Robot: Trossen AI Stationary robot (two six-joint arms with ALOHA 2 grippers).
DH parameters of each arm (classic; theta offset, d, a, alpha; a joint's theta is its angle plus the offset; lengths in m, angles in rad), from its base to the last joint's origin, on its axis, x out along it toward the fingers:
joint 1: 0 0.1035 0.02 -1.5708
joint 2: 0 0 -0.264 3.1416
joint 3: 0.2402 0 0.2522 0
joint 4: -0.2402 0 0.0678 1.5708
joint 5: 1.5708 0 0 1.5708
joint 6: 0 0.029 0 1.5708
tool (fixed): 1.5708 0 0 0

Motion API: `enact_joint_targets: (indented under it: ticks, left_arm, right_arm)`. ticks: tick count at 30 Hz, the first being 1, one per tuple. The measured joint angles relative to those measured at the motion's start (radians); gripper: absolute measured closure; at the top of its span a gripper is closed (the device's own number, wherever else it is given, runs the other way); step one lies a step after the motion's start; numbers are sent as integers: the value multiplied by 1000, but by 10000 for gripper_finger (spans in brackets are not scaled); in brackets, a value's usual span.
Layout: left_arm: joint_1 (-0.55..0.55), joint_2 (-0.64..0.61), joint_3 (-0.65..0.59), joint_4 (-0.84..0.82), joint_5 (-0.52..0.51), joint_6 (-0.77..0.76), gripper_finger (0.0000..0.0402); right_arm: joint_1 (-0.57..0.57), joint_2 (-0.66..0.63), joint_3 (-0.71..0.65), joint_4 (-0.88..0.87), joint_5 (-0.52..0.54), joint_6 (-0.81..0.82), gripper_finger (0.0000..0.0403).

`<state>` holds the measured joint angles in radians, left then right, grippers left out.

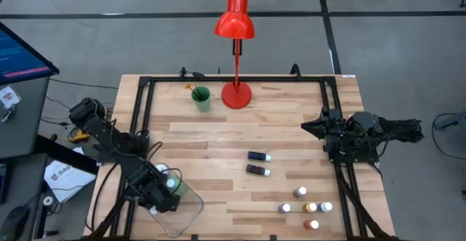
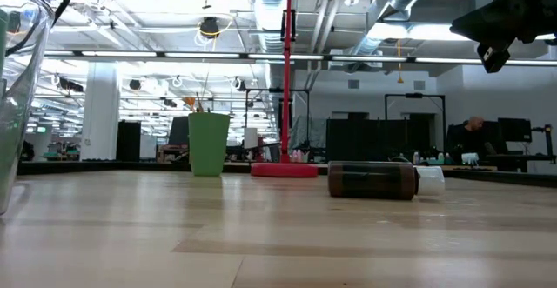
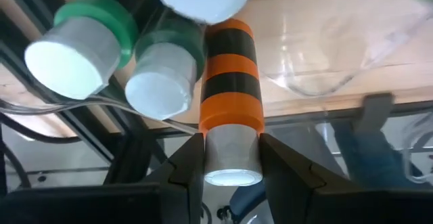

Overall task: Pick & Place Paint Supplies
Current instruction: Put the orange coloring bottle into the transparent bin

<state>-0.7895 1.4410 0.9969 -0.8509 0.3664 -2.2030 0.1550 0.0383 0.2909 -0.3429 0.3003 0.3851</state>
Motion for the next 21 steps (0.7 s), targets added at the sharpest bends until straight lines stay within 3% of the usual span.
enact_joint_targets:
  ticks: [21]
  left_arm:
    - [-10,0,-2,13,-1,7,295]
  right_arm:
    - [0,0,0,0,0,0,369]
